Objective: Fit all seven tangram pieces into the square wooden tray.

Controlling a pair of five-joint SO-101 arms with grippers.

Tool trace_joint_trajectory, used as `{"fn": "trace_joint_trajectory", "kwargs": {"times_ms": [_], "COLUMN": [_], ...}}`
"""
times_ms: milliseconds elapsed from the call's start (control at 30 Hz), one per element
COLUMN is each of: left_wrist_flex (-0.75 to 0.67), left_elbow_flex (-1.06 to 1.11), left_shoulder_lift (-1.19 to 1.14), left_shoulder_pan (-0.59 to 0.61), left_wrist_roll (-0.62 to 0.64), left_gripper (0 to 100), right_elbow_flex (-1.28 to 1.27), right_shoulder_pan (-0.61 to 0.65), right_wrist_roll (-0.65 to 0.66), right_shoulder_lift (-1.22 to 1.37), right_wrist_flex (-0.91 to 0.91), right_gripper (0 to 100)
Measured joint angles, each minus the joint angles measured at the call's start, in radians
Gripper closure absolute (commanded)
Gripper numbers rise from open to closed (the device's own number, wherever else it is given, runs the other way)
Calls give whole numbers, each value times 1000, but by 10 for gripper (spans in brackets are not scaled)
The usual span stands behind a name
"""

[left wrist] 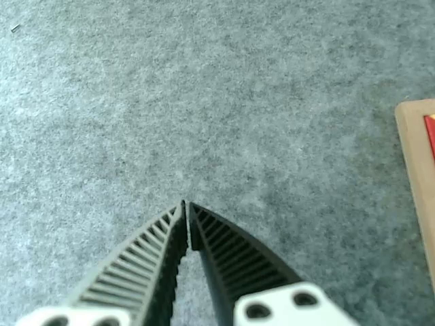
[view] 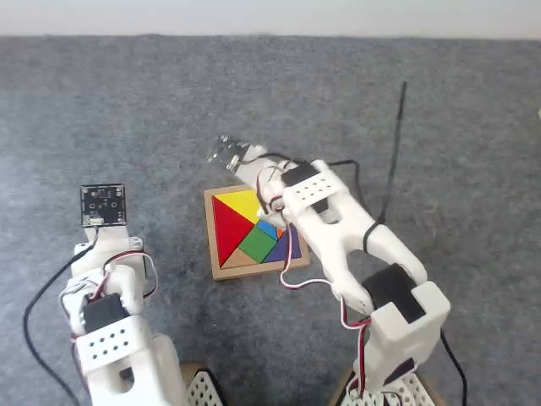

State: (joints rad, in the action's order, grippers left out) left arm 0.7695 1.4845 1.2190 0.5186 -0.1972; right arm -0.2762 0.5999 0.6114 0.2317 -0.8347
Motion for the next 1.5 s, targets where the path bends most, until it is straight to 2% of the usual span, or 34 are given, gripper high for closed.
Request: {"fn": "trace_joint_trajectory", "kwargs": {"times_ms": [200, 433, 700, 967, 1100, 1300, 1500], "left_wrist_flex": [-12, -12, -12, -12, -12, -12, -3], "left_elbow_flex": [0, 0, 0, 0, 0, 0, 0], "left_shoulder_lift": [0, 0, 0, 0, 0, 0, 0], "left_shoulder_pan": [0, 0, 0, 0, -11, -103, -178], "left_wrist_roll": [0, 0, 0, 0, 0, 0, 3], "left_gripper": [988, 988, 988, 988, 988, 988, 988], "right_elbow_flex": [3, -107, -548, -1106, -1353, -1390, -1392], "right_shoulder_pan": [11, -94, -216, -345, -376, -384, -385], "right_wrist_roll": [0, 0, 0, -6, -135, -333, -373], "right_shoulder_lift": [-43, -422, -1026, -1666, -1970, -1996, -1992], "right_wrist_flex": [-133, -295, -293, -115, -115, -126, -279], "right_gripper": [979, 978, 975, 976, 975, 979, 976]}}
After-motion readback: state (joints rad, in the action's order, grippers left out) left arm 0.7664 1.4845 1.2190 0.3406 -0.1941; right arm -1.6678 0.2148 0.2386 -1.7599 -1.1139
